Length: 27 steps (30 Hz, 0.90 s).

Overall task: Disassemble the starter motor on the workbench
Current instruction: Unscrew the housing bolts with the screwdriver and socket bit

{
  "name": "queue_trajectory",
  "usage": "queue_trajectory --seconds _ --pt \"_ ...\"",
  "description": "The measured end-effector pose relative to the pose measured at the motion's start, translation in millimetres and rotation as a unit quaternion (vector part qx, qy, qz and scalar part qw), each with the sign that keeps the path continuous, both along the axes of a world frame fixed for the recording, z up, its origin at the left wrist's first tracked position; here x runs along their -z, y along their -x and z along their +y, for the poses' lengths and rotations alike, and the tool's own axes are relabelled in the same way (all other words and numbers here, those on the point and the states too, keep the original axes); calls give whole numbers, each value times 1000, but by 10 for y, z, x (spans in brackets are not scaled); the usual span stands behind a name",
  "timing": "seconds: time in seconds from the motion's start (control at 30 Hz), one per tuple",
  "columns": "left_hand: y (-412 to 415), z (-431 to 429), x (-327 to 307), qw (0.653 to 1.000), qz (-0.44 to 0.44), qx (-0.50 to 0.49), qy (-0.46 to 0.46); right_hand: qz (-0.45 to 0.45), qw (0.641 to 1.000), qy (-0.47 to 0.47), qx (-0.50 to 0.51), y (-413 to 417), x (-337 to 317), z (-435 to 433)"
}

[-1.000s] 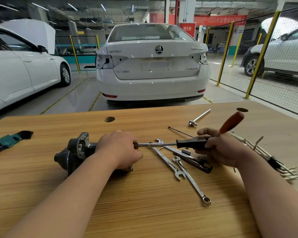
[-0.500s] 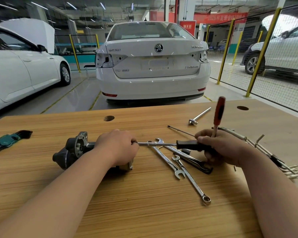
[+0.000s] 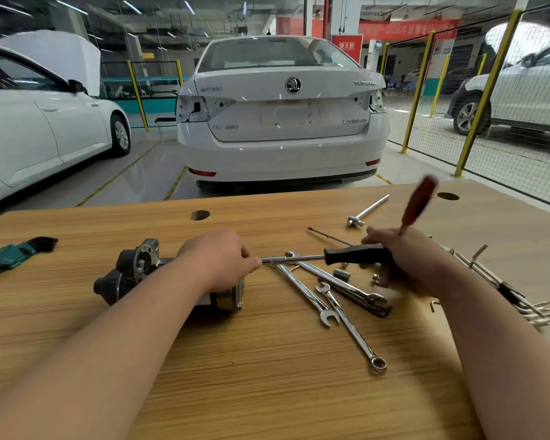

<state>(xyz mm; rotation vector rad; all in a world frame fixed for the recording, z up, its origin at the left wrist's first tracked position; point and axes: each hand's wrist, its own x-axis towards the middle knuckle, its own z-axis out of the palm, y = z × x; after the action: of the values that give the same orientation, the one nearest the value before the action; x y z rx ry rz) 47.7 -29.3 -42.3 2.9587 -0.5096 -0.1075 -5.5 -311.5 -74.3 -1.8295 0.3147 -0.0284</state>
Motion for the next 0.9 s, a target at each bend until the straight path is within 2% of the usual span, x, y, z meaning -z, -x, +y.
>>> queue_trajectory --seconds 0.07,0.13,0.33,0.6,0.7,0.8,0.9 --pt "8 10 16 1000 -6 -1 8 32 995 92 0 32 -40 -6" --pt "5 19 27 1000 -12 0 12 43 993 110 -10 53 -61 -13" --pt "13 16 51 999 -26 -10 28 81 997 -4 -4 37 -66 -65" --pt "24 30 78 999 -28 -17 40 126 992 -18 -7 40 -37 -115" --pt "28 18 100 997 -47 -19 50 114 993 -33 21 20 -27 -90" --pt "65 5 124 996 -78 -17 40 96 994 -10 43 0 -3 -45" --pt "89 32 153 995 -98 2 20 62 994 -87 17 -4 6 -45"
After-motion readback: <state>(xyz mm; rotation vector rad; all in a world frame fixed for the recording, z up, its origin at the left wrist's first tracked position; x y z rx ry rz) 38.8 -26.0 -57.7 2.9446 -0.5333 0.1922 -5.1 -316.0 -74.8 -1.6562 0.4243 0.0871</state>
